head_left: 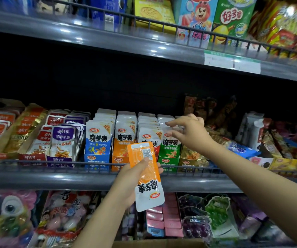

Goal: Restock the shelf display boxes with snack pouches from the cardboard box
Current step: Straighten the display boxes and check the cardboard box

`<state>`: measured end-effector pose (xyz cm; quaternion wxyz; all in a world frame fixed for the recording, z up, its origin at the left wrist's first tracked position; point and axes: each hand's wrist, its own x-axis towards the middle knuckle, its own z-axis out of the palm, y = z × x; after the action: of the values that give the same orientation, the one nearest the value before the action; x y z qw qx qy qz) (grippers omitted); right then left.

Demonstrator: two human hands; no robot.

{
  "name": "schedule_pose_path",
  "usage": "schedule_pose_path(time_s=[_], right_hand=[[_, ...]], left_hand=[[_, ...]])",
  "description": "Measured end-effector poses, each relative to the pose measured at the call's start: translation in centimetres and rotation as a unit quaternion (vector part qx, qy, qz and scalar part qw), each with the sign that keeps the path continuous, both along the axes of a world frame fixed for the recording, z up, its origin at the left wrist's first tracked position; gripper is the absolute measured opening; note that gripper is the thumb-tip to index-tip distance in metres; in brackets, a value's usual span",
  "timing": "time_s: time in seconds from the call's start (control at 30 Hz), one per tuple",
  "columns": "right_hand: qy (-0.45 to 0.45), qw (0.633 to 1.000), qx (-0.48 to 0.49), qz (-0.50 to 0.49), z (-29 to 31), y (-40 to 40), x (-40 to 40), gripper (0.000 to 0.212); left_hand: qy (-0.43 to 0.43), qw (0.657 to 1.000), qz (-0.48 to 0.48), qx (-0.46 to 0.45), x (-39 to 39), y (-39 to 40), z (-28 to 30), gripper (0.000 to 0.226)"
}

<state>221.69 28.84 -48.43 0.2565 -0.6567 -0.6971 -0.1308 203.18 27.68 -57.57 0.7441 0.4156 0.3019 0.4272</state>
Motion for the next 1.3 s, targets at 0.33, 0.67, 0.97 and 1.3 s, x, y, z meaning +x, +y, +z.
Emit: schedule_pose_path(time_s=[0.33, 0.67, 0.97, 1.3], right_hand=[[0.404, 0.879, -0.238, 0.087, -1.7, -4.4, -4.3, 0.016], [0.579, 0.779, -0.197, 0.139, -0.4, -6.1, -7.5, 0.017], [0.336, 0.907, -0.084, 0.241, -1.6, -7.1, -9.3, 0.006], [0.407, 0.906, -0.063, 0.097, -1.5, -1.7, -9.5, 0.075]], left_hand=[[0.108, 0.987, 0.032, 0.116, -1.7, -1.3, 0.0, 0.011], [0.151, 0.969, 0.113, 0.160, -4.6, -3.0, 2.6, 0.068], [-0.011, 0.990, 0.108, 0.093, -6.3, -2.4, 2.7, 0.035], [0.048, 0.967, 0.149, 0.203, -7.3, 0.3, 1.1, 0.063]])
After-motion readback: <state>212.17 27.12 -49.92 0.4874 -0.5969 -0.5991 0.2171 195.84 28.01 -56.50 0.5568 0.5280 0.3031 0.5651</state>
